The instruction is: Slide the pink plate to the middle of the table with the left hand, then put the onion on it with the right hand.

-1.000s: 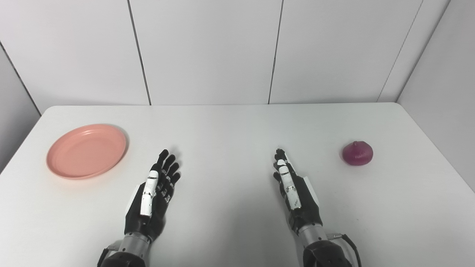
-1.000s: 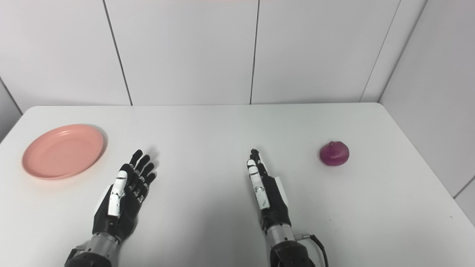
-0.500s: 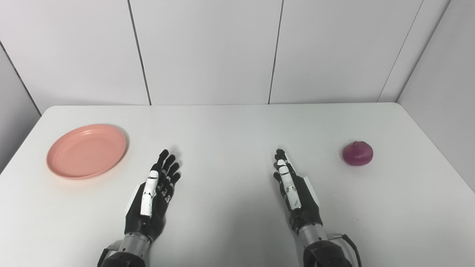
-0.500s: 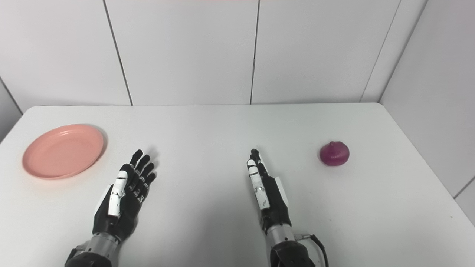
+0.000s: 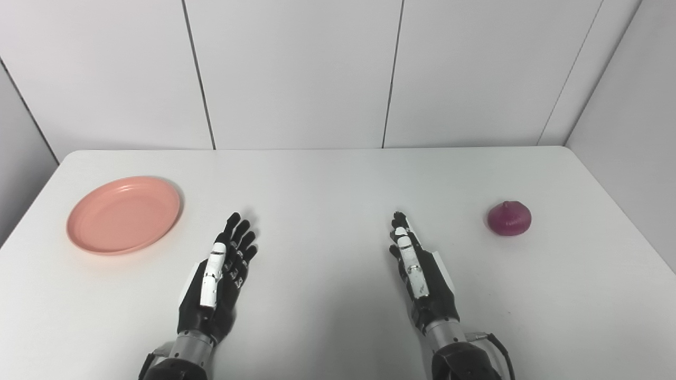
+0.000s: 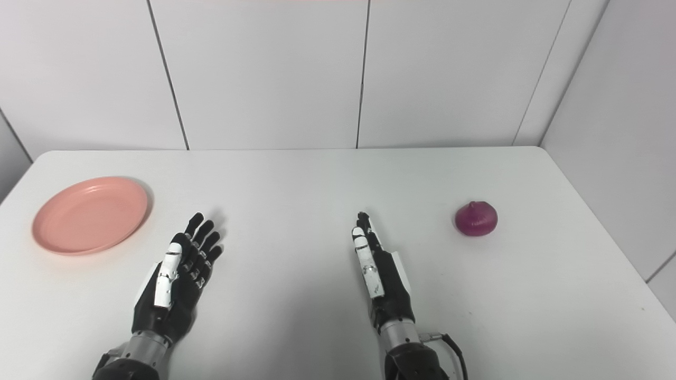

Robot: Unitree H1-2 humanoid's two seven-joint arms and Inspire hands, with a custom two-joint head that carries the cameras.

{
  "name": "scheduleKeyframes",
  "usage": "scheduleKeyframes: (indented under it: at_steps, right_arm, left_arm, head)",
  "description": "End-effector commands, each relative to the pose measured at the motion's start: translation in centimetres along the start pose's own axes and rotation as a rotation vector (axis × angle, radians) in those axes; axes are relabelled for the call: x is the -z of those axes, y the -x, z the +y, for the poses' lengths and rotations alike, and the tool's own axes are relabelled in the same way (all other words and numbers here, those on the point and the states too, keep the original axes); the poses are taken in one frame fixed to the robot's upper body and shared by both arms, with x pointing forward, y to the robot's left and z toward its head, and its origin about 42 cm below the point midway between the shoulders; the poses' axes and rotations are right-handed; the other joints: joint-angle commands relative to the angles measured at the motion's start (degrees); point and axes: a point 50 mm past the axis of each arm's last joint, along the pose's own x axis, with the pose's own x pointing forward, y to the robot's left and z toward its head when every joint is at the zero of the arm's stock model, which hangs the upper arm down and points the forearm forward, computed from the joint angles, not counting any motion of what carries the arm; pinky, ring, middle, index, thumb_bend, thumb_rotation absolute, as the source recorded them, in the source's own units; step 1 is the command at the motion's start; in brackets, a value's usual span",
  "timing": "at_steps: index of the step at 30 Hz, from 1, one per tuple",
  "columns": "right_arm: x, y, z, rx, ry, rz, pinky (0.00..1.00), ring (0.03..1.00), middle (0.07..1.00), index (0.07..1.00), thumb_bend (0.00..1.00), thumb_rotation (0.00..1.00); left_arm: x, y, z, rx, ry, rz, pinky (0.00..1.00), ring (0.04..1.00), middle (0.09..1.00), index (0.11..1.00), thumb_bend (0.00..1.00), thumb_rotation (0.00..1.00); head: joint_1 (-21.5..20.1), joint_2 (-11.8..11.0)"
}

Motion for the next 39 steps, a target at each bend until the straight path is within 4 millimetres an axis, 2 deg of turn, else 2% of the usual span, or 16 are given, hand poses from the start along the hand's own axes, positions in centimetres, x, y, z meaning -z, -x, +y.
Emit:
scheduleKeyframes:
  at_steps: [1, 39]
  right_arm:
    - [-1.66, -0.43, 0.28, -0.014, -0.006, -0.084, 1.0, 0.997, 0.994, 0.987, 0.23, 1.0]
    - [-1.59, -0.41, 0.14, -0.016, -0.002, -0.089, 1.0, 0.996, 0.993, 0.986, 0.24, 1.0]
  left_arm:
    - [-0.53, 0.2, 0.32, 0.013, -0.021, -0.023, 1.0, 0.992, 0.998, 0.988, 0.45, 0.99]
    - [-0.58, 0.19, 0.05, 0.02, -0.026, -0.02, 1.0, 0.996, 1.0, 0.994, 0.43, 1.0]
  head:
    - [0.04, -0.06]
    - [0.59, 0.1]
